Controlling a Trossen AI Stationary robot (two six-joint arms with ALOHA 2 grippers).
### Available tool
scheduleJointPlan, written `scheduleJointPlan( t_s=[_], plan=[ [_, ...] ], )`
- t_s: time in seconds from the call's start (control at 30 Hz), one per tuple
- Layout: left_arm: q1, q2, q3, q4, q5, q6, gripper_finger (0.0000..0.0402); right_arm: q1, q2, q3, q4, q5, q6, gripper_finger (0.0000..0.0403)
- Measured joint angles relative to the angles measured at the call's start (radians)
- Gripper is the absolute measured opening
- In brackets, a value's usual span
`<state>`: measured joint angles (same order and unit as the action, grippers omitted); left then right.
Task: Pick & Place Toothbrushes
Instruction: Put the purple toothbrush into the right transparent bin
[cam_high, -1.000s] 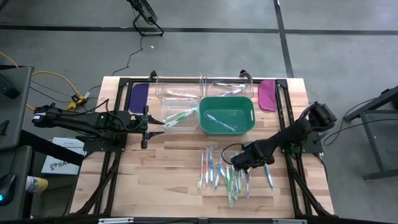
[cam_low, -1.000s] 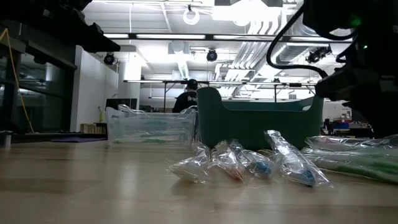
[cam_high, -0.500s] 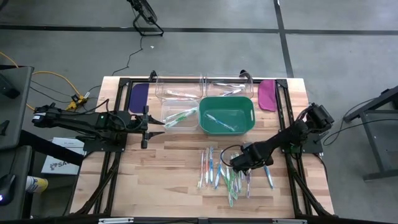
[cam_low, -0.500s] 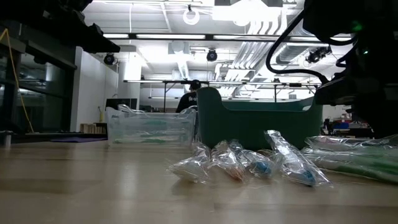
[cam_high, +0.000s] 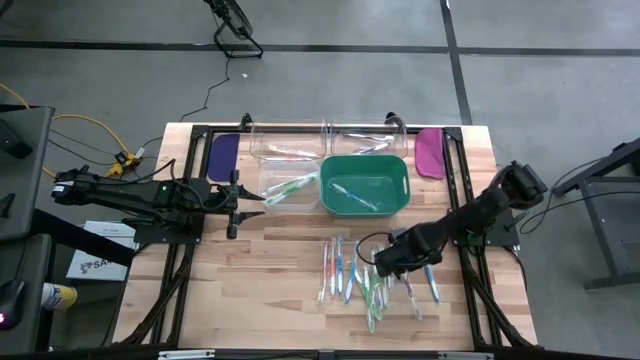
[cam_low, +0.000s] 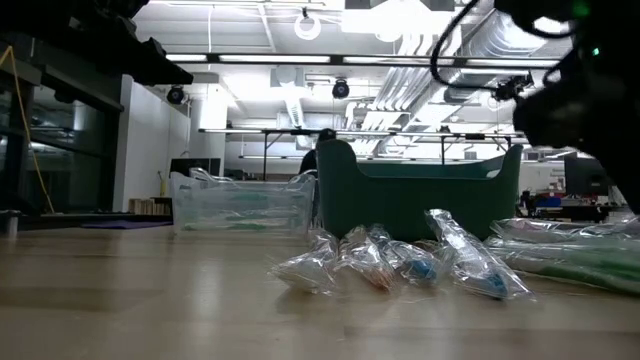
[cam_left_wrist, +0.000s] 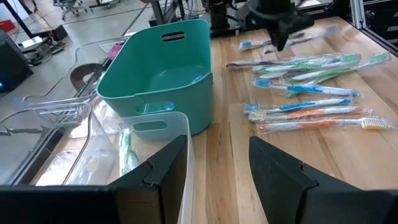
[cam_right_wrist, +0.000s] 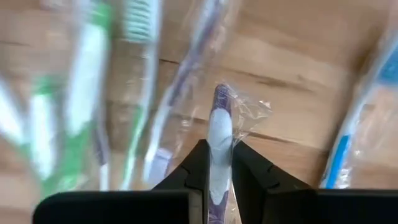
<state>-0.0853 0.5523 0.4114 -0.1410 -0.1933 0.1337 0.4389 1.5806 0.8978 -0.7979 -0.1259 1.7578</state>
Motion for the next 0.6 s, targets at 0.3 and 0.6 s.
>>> scheduleJointPlan(
  t_s=[0.3,0.6],
  plan=[
    [0.0,0.0,0.0,0.0,0.0,0.0,0.0166,-0.057,-0.245,0.065,0.02,0.209,-0.271,0.0001],
    [0.0,0.0,0.0,0.01,-0.001,-0.001,0.0166,-0.305,-0.396,0.18,0.02,0.262,-0.718,0.0001]
  ],
)
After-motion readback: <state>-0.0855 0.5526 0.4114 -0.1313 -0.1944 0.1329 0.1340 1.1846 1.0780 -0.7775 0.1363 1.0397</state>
